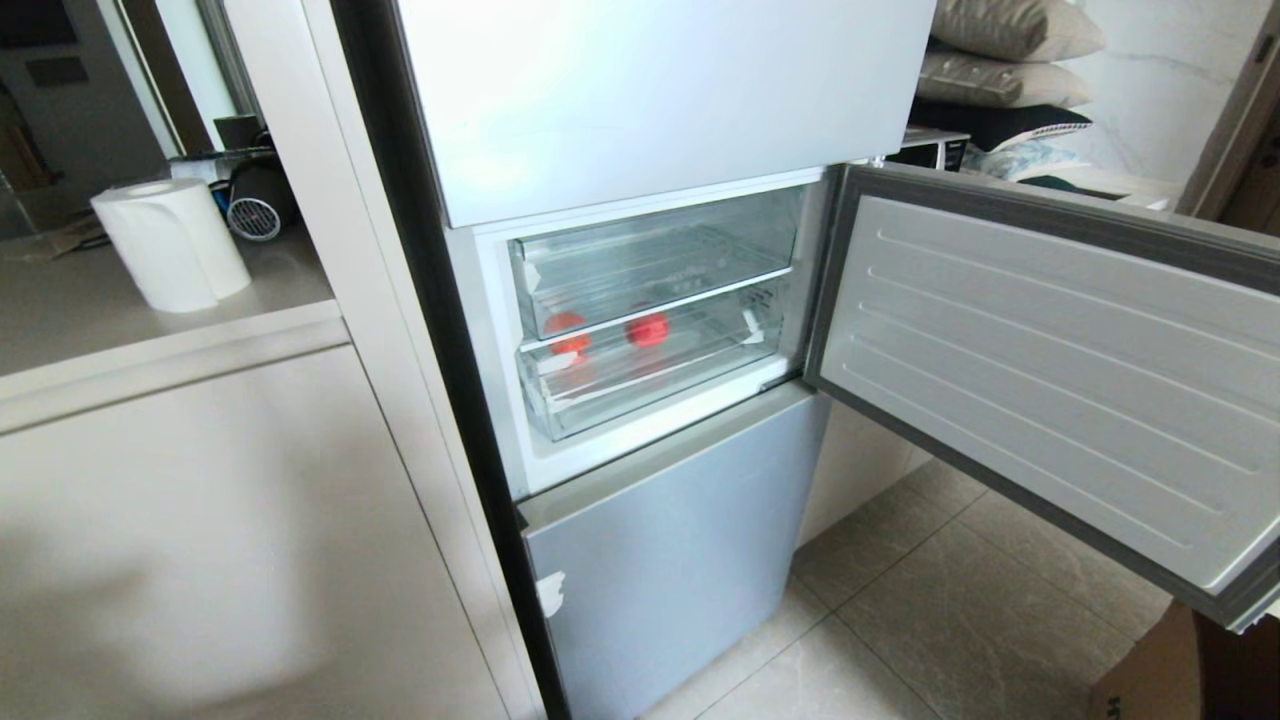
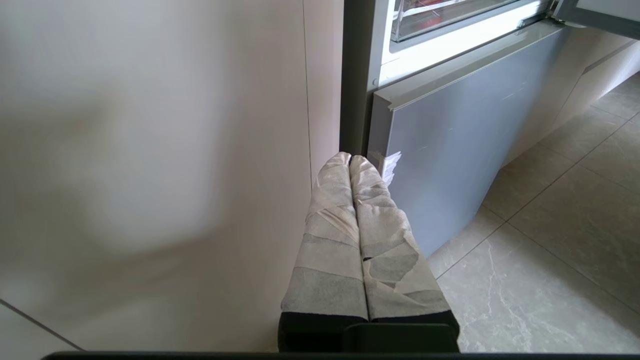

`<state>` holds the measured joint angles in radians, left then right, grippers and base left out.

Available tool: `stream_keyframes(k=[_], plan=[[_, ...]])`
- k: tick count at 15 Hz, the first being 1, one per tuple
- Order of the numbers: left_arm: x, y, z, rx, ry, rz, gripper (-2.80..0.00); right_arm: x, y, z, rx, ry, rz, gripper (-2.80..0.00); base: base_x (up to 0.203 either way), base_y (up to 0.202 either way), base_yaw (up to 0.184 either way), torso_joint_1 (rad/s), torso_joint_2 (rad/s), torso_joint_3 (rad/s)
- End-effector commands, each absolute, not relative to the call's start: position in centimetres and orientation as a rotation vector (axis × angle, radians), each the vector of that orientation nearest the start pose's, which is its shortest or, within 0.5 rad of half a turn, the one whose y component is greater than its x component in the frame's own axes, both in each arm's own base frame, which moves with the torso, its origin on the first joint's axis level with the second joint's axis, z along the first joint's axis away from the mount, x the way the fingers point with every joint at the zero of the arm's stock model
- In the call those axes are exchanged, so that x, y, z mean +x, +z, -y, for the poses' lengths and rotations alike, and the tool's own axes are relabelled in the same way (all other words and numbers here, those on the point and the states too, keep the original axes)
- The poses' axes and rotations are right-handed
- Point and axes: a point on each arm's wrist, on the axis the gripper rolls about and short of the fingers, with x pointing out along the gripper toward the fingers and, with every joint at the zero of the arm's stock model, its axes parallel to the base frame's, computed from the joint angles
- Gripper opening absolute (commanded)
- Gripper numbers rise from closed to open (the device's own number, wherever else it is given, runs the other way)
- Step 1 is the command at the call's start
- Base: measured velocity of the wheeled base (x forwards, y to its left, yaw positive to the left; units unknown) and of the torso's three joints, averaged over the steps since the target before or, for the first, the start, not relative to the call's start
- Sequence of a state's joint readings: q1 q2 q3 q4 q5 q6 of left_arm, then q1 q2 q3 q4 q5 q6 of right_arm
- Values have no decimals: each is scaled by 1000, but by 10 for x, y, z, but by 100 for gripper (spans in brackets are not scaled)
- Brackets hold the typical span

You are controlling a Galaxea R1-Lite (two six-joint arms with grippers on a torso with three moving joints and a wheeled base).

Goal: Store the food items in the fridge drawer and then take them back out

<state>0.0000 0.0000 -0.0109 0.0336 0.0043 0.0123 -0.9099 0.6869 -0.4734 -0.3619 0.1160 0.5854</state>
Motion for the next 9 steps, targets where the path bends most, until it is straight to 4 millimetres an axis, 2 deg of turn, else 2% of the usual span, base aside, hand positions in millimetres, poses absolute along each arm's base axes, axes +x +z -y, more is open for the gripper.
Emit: stream_keyframes(k=[1, 7, 9], plan=[[-24, 75, 0, 12, 4, -24, -280, 50, 236, 83, 523, -743, 334, -280, 0, 0, 0, 0, 0, 0], [-24, 75, 0, 12, 4, -25, -280, 94, 211, 169, 692, -687, 314, -280, 0, 0, 0, 0, 0, 0], [-24, 75, 0, 12, 4, -25, -280, 110, 210, 195, 746, -672, 312, -280, 0, 0, 0, 0, 0, 0]])
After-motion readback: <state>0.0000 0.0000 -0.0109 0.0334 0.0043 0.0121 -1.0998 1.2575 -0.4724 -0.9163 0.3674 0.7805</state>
